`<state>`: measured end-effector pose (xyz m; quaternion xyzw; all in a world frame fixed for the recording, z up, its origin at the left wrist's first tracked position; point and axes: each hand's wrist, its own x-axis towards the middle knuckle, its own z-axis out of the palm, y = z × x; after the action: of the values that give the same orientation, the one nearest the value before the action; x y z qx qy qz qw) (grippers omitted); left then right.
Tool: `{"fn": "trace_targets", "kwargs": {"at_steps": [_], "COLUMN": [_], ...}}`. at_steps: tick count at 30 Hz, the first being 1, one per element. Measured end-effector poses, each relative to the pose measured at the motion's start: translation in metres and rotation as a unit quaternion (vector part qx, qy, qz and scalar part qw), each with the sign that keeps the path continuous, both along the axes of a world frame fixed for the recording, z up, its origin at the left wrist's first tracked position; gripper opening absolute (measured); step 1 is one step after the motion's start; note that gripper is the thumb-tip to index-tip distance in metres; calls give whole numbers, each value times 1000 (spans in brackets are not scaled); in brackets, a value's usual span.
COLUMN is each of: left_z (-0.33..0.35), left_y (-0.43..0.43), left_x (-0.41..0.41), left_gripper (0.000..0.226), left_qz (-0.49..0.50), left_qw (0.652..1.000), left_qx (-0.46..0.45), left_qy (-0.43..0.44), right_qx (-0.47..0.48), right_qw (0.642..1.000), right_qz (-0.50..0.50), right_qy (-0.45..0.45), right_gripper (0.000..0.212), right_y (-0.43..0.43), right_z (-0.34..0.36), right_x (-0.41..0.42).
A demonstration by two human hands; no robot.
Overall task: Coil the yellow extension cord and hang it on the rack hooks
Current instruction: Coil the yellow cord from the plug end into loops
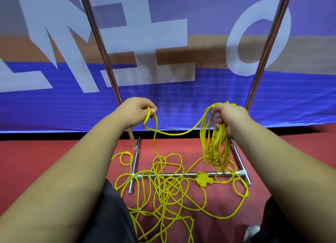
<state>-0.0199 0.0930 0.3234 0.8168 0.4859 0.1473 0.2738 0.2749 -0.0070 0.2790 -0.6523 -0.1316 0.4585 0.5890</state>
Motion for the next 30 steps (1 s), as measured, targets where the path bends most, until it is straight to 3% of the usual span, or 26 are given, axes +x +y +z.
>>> {"fn": "trace_targets", "kwargs": {"at_steps": [2, 4, 5, 7, 10, 12, 14, 17, 20, 25, 27, 30], "left_z": [5, 8, 8, 7, 10, 16, 18, 12, 7, 5, 4, -1], "left_y": [1, 3, 2, -7, -20, -24, -29, -37, -42, -45, -45, -46], "left_x": [-3, -4, -4, -5, -5, 1, 9, 22, 34, 45, 47, 51], "left_gripper": [26, 20, 12, 43, 67, 49, 36, 49, 68, 33, 27, 13], "left_qz": [65, 77, 51, -2, -34, -29, -15, 2, 8, 18, 36, 94], "left_qw": [990, 993, 998, 990, 924, 882, 874, 881, 855, 873, 855, 800], "left_qx": [85, 66, 21, -118, -323, -380, -368, -339, -351, -336, -369, -437], "left_qy": [90, 54, 13, -73, -200, -279, -317, -331, -381, -352, -361, -399], "right_qx": [-7, -11, -10, -10, -15, -16, -18, -29, -35, -52, -53, -51], "right_qw": [1000, 999, 999, 999, 999, 998, 998, 998, 998, 996, 996, 994], "right_qz": [2, 0, -1, 2, 15, 16, 17, 27, 44, 69, 76, 95], "right_qy": [-24, -40, -41, -42, -47, -50, -52, -53, -32, -3, 4, 20], "right_gripper": [18, 17, 16, 15, 18, 19, 19, 13, 6, 7, 8, 12], "right_y": [0, 0, 0, -1, -2, -3, -4, -2, -2, -4, -4, -4], "right_z": [-2, -4, -4, -5, -3, -2, -3, -6, -8, -8, -8, -7], "right_x": [1, 1, 0, 0, -4, -8, -11, -14, -19, -27, -29, -31]}}
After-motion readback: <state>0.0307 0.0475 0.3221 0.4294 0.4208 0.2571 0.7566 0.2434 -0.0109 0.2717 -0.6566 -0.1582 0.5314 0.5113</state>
